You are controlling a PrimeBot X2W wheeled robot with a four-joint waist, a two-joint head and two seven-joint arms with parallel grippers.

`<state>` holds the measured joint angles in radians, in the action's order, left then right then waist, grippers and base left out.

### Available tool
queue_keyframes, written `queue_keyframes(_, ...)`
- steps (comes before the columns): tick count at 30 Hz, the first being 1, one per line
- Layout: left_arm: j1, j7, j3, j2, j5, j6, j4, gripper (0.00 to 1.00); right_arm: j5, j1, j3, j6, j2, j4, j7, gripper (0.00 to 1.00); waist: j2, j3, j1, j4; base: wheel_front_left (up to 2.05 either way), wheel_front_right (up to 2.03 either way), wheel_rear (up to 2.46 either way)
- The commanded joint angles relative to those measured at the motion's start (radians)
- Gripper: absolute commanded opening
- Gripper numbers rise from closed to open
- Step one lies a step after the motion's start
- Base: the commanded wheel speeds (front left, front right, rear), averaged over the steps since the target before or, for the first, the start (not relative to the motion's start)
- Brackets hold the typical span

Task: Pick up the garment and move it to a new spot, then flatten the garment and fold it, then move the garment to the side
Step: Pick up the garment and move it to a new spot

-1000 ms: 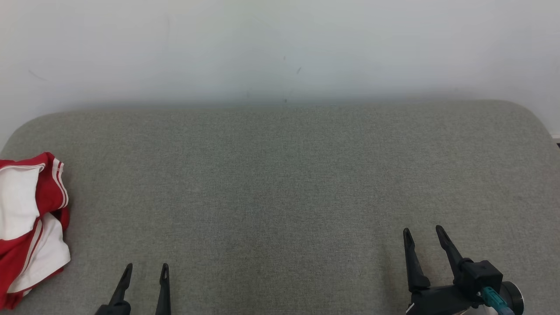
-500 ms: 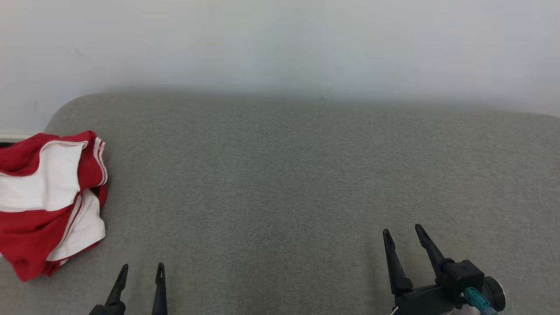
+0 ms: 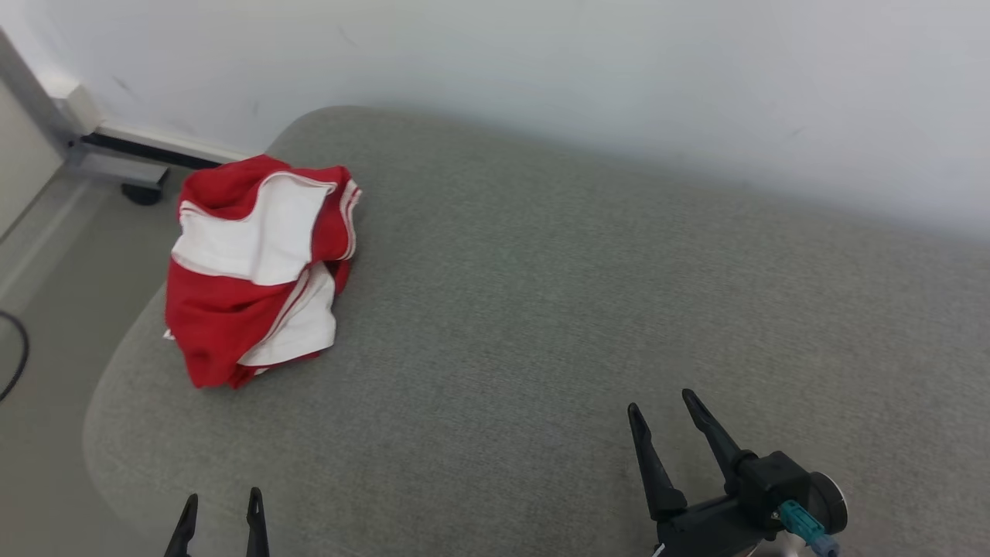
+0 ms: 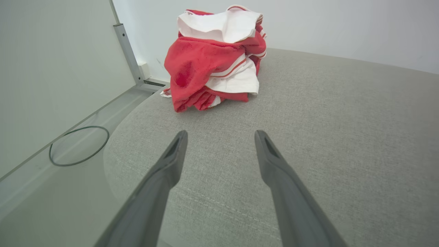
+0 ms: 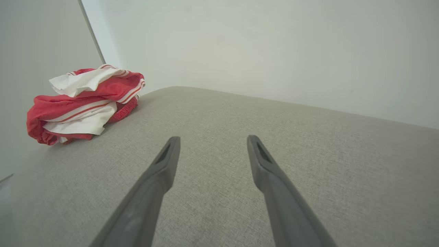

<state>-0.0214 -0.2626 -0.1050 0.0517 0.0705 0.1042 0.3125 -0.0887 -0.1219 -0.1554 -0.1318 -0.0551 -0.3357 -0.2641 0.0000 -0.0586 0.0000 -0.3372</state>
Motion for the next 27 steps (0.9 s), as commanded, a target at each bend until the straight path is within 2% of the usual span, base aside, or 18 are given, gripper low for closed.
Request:
queue_keyframes(1, -0.007, -0.004, -0.002, -0.002, 0.009, -0.004, 0.001, 1.0, -0.009, -0.003, -0.007, 0.002, -0.003, -0.002, -0.001, 1.0, 0.0, -0.013, 0.0, -0.111, 0.0, 0.0, 0.0)
queue_keyframes(5, -0.02, -0.004, -0.018, -0.002, 0.027, -0.012, 0.008, 1.0, -0.013, -0.009, -0.033, 0.002, -0.003, -0.008, -0.001, 1.0, 0.0, -0.014, 0.0, -0.152, 0.0, 0.0, 0.0)
queue_keyframes(10, -0.014, -0.004, -0.026, -0.002, 0.077, -0.006, 0.021, 1.0, -0.017, -0.02, -0.044, 0.002, -0.008, -0.005, -0.001, 1.0, 0.0, -0.027, 0.0, -0.166, 0.0, 0.0, 0.0)
queue_keyframes(20, 0.1, -0.004, -0.078, 0.002, 0.135, 0.019, 0.086, 1.0, -0.023, -0.052, -0.048, 0.002, -0.043, 0.016, -0.001, 1.0, 0.0, -0.107, 0.0, -0.086, 0.0, 0.0, 0.0)
queue_keyframes(23, 0.188, -0.004, -0.082, 0.036, 0.153, 0.027, 0.123, 1.0, -0.018, -0.068, -0.041, 0.002, -0.059, 0.032, -0.001, 1.0, 0.0, -0.142, 0.0, -0.051, 0.0, 0.0, 0.0)
queue_keyframes(27, 0.31, -0.004, -0.039, 0.122, 0.18, 0.025, 0.175, 1.0, -0.012, -0.08, -0.044, 0.002, -0.073, 0.055, -0.001, 1.0, 0.0, -0.186, 0.0, -0.01, 0.0, 0.0, 0.0)
